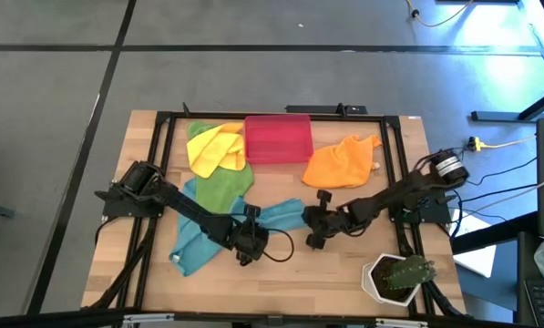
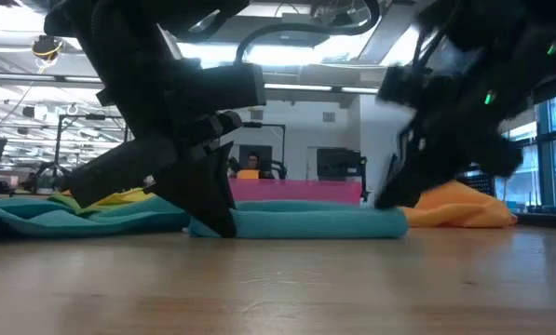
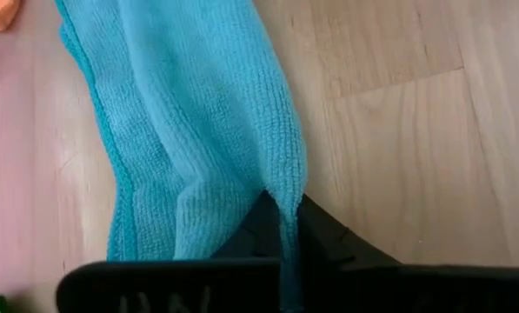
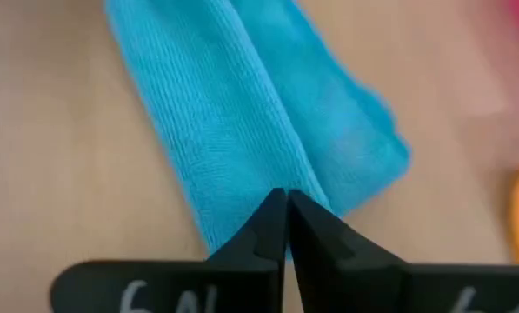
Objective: Roll microfiber towels into tight, uniform cylinder then place into a basket
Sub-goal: Roll the right blue microfiber towel
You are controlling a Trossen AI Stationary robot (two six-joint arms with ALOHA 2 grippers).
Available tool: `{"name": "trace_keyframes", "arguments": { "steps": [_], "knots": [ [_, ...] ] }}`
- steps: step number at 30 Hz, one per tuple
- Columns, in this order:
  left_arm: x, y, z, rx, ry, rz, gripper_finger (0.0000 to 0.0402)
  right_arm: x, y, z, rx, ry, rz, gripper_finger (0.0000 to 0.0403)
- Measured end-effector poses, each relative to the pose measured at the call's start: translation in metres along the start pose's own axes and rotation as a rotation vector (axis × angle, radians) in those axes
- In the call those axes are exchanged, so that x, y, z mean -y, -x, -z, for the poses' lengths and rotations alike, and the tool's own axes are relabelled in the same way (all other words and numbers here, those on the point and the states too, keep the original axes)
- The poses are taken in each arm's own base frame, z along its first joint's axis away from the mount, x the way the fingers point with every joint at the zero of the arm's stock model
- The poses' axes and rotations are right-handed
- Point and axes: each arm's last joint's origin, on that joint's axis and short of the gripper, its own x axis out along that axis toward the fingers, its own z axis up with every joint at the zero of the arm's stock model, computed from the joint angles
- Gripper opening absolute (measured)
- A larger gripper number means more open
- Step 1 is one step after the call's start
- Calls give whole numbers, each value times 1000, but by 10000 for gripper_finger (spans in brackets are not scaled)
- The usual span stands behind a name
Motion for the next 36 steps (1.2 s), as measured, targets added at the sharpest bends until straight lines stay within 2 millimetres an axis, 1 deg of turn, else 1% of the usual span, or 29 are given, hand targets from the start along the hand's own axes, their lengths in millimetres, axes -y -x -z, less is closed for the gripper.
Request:
{"name": "trace_keyframes", "arguments": {
  "steps": [3,5,9,12,14,17,19,21,25,28,36],
  "knots": [
    [0,0,0,1,0,1,1,0,18,-5,39,41,21,31],
    [0,0,0,2,1,2,1,-1,27,-6,48,65,10,47],
    [0,0,0,3,2,4,1,-13,38,-5,92,139,-39,102],
    [1,0,-1,15,9,5,0,-27,38,-2,112,224,-97,156],
    [1,0,-3,35,26,16,0,-36,33,5,105,281,-99,189],
    [2,0,-5,54,32,31,0,-43,22,16,90,366,-29,230],
    [2,0,-5,56,29,31,0,-45,14,23,76,431,41,246],
    [2,0,-5,56,27,30,0,-46,5,30,50,486,79,252],
    [2,0,-5,57,27,27,0,-50,-4,36,38,543,117,254],
    [2,0,-5,57,27,28,0,-50,-7,38,33,554,137,248],
    [2,0,-5,57,27,28,0,-50,-7,38,32,555,136,219]
  ]
}}
